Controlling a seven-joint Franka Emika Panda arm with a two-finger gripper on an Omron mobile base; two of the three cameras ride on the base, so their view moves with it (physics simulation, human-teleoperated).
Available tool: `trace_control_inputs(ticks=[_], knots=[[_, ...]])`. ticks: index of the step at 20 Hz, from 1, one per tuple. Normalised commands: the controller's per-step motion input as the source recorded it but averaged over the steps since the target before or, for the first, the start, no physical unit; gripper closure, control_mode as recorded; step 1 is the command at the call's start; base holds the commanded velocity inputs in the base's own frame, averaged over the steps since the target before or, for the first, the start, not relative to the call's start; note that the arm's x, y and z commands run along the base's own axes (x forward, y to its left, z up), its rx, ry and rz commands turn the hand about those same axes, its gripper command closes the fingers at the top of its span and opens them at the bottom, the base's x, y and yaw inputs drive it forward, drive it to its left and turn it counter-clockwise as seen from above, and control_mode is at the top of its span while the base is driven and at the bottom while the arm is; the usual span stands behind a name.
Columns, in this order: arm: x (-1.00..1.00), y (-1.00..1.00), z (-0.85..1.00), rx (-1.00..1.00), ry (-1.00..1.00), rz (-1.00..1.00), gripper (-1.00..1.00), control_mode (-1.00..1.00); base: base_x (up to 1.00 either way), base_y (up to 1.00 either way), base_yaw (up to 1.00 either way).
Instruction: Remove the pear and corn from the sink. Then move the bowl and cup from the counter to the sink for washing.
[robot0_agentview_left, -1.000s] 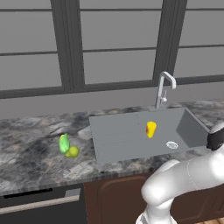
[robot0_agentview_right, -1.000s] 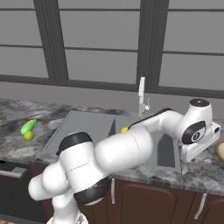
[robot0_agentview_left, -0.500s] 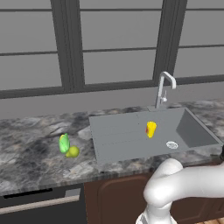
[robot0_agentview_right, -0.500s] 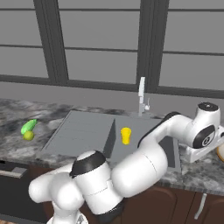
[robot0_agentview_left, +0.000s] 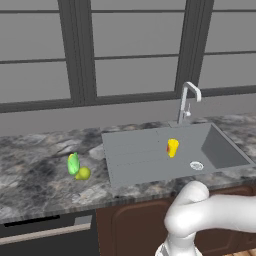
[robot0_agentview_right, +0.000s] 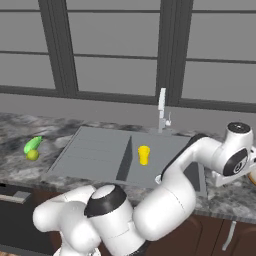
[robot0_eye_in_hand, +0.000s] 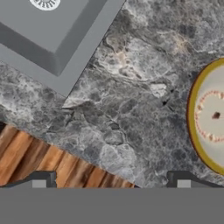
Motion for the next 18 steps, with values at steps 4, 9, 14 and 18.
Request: trace_control_inputs(ticks=[4,9,14,18], knots=[[0.00,-0.03,-0.12,-0.05,-0.03,-0.07,-1.00,-1.00,0.00,0.00,0.00],[0.03,0.00,-0.16,-0.06,0.00,-0.05,-1.00,-1.00,0.00,0.00,0.00],[0.20,-0.07,-0.05,-0.10,0.00,-0.03,-1.00,-1.00,0.00,0.00,0.00],[0.21,-0.12,-0.01,-0.09,0.01,-0.01,-1.00,-1.00,0.00,0.00,0.00]])
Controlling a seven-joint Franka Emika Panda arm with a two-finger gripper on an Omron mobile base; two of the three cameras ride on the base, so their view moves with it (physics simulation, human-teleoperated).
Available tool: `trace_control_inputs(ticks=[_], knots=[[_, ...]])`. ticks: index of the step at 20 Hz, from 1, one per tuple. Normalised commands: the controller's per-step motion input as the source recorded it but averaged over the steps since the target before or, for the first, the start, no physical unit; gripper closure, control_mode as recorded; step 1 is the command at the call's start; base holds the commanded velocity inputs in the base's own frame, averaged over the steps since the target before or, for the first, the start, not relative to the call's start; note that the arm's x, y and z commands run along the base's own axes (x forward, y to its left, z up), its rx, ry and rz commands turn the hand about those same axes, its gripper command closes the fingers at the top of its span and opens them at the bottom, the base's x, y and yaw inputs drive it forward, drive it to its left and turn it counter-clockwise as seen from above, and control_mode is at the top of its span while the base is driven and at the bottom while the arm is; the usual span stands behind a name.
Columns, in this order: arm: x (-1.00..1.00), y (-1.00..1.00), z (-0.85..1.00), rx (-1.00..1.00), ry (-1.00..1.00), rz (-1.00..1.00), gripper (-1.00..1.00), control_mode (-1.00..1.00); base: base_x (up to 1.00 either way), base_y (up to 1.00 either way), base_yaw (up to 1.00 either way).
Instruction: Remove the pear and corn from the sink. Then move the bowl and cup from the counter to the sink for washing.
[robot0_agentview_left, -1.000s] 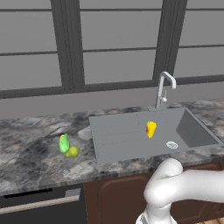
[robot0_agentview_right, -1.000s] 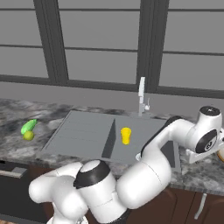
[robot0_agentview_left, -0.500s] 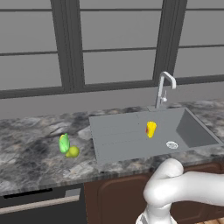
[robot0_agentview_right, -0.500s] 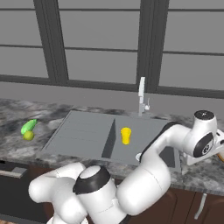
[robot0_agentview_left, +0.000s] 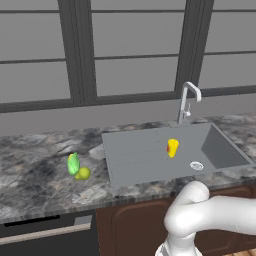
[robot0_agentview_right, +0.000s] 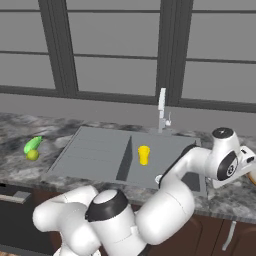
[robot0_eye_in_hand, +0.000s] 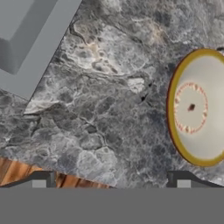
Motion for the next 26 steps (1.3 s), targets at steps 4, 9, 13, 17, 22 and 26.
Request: trace_control_inputs(ticks=[4,9,13,17,22,26], knots=[[0.16,-0.15,-0.05,-0.06,0.02,0.00,-1.00,-1.00,0.00,0.00,0.00],[0.18,-0.16,-0.01,-0.04,0.07,-0.01,-1.00,-1.00,0.00,0.00,0.00],[0.22,-0.19,-0.04,-0.02,0.13,0.00,-1.00,-1.00,0.00,0.00,0.00],[0.17,-0.19,-0.11,0.00,0.14,0.00,-1.00,-1.00,0.00,0.00,0.00],[0.10,-0.20,-0.11,0.00,0.07,0.00,-1.00,-1.00,0.00,0.00,0.00],[0.09,-0.20,-0.11,0.00,0.02,0.00,-1.00,-1.00,0.00,0.00,0.00]])
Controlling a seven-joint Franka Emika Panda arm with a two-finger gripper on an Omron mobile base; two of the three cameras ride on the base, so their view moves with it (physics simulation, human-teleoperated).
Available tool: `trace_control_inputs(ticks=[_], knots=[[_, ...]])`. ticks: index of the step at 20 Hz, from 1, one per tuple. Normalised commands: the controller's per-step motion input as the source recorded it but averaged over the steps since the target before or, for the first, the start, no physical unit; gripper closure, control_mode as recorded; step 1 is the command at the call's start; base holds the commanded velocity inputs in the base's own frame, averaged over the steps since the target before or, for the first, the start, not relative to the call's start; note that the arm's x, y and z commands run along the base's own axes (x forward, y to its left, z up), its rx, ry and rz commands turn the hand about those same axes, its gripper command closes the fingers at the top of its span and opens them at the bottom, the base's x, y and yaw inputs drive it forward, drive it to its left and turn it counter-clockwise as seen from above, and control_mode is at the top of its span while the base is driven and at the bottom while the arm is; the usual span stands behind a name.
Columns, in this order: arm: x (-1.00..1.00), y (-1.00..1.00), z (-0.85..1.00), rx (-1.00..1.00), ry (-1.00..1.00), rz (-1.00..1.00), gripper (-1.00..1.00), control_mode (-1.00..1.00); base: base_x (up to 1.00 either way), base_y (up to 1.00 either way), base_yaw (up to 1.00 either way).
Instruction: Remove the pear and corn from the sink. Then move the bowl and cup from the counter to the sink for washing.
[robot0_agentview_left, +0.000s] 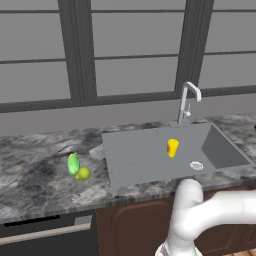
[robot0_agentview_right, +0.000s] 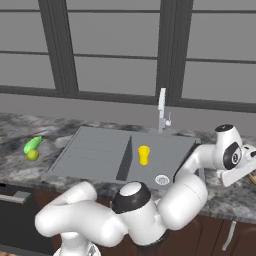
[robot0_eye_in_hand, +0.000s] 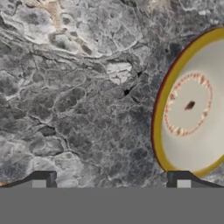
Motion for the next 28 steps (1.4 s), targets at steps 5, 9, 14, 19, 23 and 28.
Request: trace_control_inputs(ticks=[5,9,14,19,23,28], knots=[[0.07,-0.14,-0.16,0.01,0.03,0.00,-1.00,-1.00,0.00,0.00,0.00],[0.08,-0.10,-0.16,0.07,0.01,0.00,-1.00,-1.00,0.00,0.00,0.00],[0.16,-0.07,-0.14,0.06,0.00,0.00,-1.00,-1.00,0.00,0.00,0.00],[0.21,-0.08,-0.14,0.00,0.00,0.00,-1.00,-1.00,0.00,0.00,0.00],[0.20,-0.16,-0.08,0.00,0.00,0.00,-1.00,-1.00,0.00,0.00,0.00],[0.20,-0.22,-0.09,0.00,0.00,0.00,-1.00,-1.00,0.00,0.00,0.00]])
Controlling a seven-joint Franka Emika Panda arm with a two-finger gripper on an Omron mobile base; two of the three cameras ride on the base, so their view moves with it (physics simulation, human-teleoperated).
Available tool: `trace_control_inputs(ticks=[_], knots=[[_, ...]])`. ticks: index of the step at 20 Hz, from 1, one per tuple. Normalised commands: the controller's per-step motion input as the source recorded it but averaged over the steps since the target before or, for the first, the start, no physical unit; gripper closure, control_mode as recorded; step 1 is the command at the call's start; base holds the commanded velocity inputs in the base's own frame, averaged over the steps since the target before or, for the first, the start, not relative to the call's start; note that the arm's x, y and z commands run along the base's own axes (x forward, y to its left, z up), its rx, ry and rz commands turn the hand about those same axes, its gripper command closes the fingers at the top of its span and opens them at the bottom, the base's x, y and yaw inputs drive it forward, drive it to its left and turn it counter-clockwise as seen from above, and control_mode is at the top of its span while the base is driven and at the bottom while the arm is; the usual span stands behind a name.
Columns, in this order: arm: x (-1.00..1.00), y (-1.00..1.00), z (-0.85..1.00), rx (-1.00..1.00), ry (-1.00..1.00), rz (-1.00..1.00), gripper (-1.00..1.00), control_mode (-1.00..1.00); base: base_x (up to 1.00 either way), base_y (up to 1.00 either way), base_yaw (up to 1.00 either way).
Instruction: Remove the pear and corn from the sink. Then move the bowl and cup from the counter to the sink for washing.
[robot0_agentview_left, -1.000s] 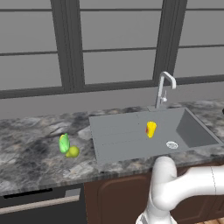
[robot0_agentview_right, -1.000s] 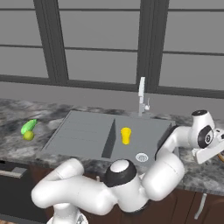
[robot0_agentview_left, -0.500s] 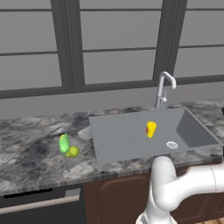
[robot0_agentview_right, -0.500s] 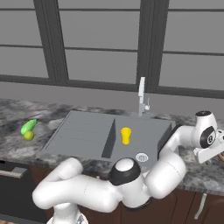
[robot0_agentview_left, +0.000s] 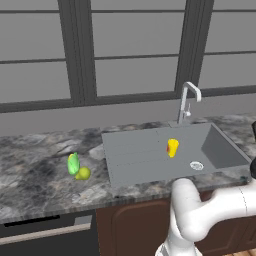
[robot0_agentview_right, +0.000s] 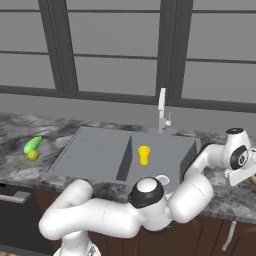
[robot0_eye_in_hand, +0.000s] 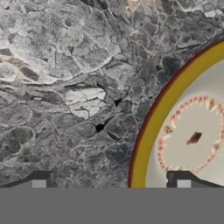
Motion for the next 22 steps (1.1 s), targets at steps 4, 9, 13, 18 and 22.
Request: trace_control_inputs(ticks=[4,9,13,18,22], knots=[[0.20,-0.17,-0.15,0.00,0.00,0.00,-1.00,-1.00,0.00,0.00,0.00],[0.15,-0.19,-0.12,0.00,0.00,0.00,-1.00,-1.00,0.00,0.00,0.00],[0.19,-0.20,-0.08,0.00,0.01,0.00,-1.00,-1.00,0.00,0.00,0.00],[0.23,-0.16,-0.08,0.00,0.02,0.00,-1.00,-1.00,0.00,0.00,0.00],[0.00,-0.07,0.03,0.01,0.00,0.00,1.00,-1.00,0.00,0.00,0.00]])
